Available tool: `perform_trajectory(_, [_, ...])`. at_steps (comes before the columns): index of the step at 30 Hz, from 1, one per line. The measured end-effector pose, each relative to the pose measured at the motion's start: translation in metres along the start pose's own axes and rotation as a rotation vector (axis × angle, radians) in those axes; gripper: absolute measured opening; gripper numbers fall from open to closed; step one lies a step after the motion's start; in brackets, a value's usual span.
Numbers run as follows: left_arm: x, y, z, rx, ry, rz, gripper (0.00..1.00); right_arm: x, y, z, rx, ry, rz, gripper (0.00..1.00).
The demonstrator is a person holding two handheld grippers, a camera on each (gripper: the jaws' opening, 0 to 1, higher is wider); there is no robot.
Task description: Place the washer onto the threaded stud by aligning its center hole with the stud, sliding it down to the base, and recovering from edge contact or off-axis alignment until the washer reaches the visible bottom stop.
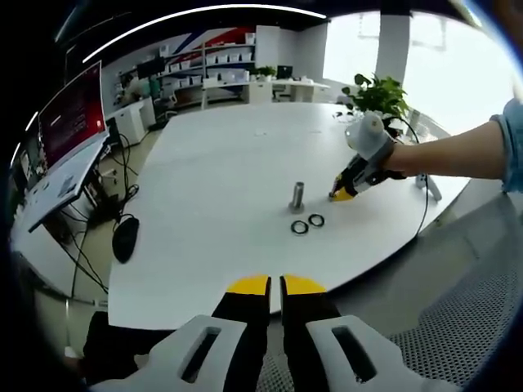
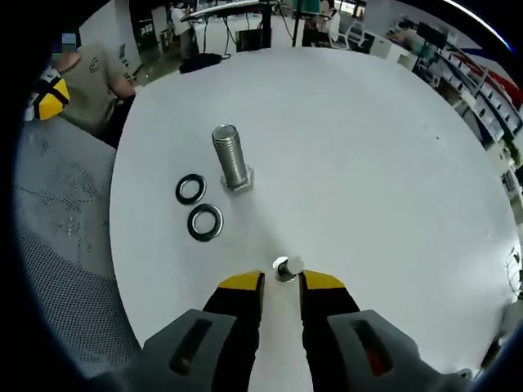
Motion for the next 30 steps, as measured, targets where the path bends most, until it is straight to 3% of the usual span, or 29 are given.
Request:
perform_trajectory(3, [0.0, 0.0, 0.0, -0.001, -0.001, -0.001, 0.02, 0.012, -0.002, -0.002, 0.001, -0.012, -0.018, 0.24])
perform_trajectory(8, [0.0, 0.001, -0.001, -0.003, -0.004, -0.007, 0.02, 0.042, -0.003, 0.004, -0.078, 0.008, -0.107, 0.24])
perform_trajectory(12, [0.0, 0.001, -0.001, -0.002, -0.006, -0.004, 0.02, 0.086, 0.012, 0.03, -0.136, 0.089, -0.262, 0.24])
perform_trajectory(15, [0.0, 0.002, -0.002, -0.006, -0.01, -0.01, 0.02, 0.114, 0.016, 0.049, -0.116, 0.13, -0.327, 0.25])
perform_trajectory(21, [0.001, 0.002, -0.002, -0.006, -0.009, -0.015, 0.02, 0.16, 0.011, 0.073, -0.124, 0.143, -0.403, 0.25])
perform_trajectory(24, [0.002, 0.002, -0.002, -0.006, -0.01, -0.019, 0.02, 0.186, 0.009, 0.085, -0.13, 0.144, -0.474, 0.25])
perform_trajectory(30, [0.002, 0.001, -0.003, -0.023, -0.006, -0.015, 0.03, 0.217, -0.012, 0.102, -0.177, 0.127, -0.557, 0.26])
Point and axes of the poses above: the point that each gripper's makers call its tool centre point, and the gripper's own axes: x roughly backward along the fingers, z roughly to its left, y roughly out of its top, the point moved 1 cm from there along x, roughly backward along the fingers, and after that the axes turned 9 degrees about z, right-handed, at the moved point
